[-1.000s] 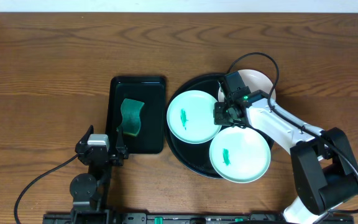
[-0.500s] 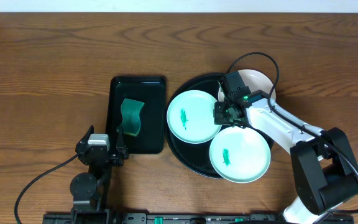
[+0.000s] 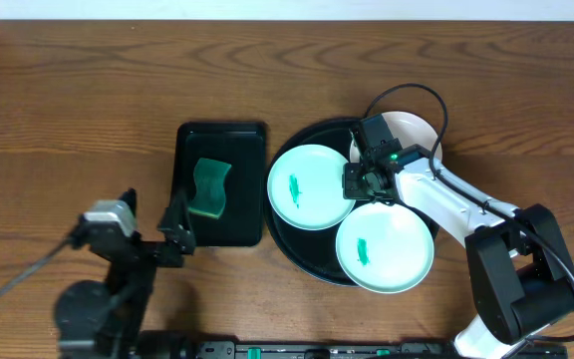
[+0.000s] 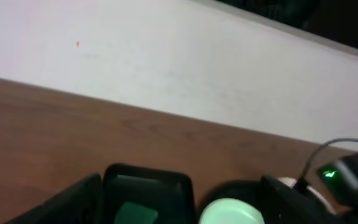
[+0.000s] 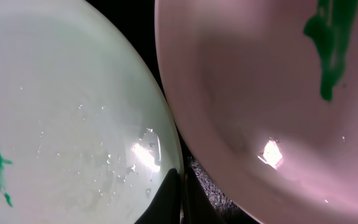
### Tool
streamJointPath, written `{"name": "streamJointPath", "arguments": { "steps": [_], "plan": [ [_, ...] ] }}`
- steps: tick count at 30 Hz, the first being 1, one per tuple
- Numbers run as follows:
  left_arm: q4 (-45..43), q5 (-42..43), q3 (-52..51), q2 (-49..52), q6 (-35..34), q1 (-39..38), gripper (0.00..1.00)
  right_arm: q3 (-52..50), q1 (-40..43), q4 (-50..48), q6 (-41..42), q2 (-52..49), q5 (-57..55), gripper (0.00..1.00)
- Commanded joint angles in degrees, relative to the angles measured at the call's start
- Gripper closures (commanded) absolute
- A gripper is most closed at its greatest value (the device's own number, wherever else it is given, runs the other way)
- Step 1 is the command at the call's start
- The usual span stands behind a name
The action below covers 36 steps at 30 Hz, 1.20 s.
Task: Clean dirty plates on tray and stack at the side
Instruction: 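Move the left gripper over the green sponge in the black tray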
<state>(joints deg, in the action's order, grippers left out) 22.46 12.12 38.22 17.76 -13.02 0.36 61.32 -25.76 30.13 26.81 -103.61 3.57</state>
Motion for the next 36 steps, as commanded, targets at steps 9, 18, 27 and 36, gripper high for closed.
{"name": "streamJointPath", "arguments": {
  "steps": [9,18,27,36],
  "plan": [
    [40.59,1.84,49.44,36.81,0.9,0.33,0.21,-0.11,-0.44,-0.52,0.59,-0.57,0.31,0.99],
    [58.66,1.84,61.44,56.74,0.87,0.33,0.2,-0.11,-0.44,-0.57,0.59,-0.57,0.33,0.99],
    [61.09,1.79,60.76,67.38,0.9,0.33,0.77,-0.11,-0.44,-0.57,0.59,-0.57,0.33,0.99],
    [59.93,-4.02,53.62,72.91,0.87,0.2,0.93,-0.11,-0.44,-0.63,0.59,-0.57,0.33,0.99]
  ]
}}
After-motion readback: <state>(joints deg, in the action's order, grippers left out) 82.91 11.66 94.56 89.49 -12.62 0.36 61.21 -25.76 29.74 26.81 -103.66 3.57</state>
